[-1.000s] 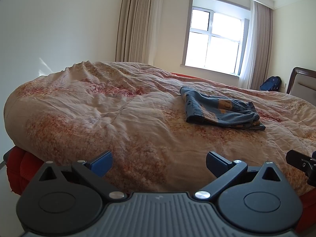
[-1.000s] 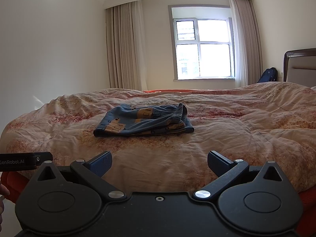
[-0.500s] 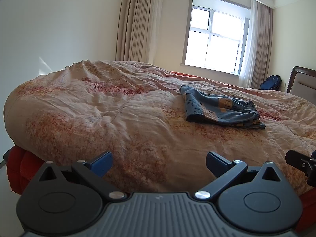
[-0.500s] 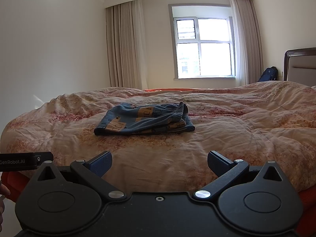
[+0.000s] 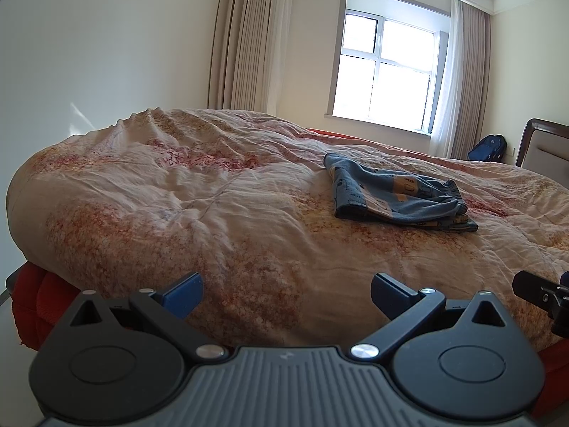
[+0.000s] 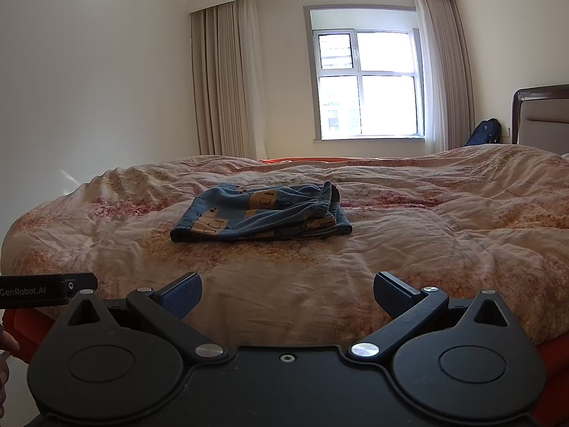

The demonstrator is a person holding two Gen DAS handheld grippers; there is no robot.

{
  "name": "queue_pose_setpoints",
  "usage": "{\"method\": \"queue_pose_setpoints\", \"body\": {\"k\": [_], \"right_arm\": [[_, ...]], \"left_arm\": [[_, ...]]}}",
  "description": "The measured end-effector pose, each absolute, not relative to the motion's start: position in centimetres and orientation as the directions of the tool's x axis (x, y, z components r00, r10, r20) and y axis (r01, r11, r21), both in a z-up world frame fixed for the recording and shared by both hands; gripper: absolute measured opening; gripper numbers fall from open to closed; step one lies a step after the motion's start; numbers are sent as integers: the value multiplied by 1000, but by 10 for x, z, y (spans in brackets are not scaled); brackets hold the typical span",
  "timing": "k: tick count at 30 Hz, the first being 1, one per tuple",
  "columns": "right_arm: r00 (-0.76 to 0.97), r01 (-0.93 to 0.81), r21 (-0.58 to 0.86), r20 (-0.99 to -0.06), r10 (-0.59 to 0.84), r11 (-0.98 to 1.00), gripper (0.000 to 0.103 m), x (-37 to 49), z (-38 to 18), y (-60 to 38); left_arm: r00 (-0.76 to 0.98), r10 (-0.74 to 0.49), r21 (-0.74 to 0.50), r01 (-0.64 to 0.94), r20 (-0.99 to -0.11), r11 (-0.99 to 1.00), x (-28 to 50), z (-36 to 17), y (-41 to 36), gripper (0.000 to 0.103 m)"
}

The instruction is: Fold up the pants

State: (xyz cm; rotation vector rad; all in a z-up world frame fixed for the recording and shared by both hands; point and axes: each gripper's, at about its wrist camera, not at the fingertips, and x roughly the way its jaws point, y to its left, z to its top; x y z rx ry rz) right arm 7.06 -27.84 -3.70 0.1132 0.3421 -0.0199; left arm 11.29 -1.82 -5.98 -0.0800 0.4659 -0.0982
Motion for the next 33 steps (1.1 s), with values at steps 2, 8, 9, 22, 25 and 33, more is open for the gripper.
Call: {"method": "queue_pose_setpoints", "body": {"k": [2,8,9,22,25,33], "right_arm": [[942,39,107,-336,0,993,103,71,-37,-279],[941,38,107,-337,0,994,103,70,-37,-278],[941,38,107,-337,0,994,103,71,-37,-278],[941,35,107,-340,3,994,103,69,-39,-276],[940,33,107,-341,6,994,103,68,-39,-275],[939,30,109,-344,9,994,103,69,-38,-277]], "left_arm": [[888,-114,-100,77,-445,992,114,-60,-18,103],[863,-126,-115,80,-489,990,117,-60,-19,103],[861,-126,-121,76,-493,990,117,-60,-19,103],[840,-130,-129,72,-527,989,120,-61,-18,103],[835,-130,-129,71,-535,989,121,-62,-19,103],[836,-142,-136,81,-530,987,119,-62,-18,103]]}}
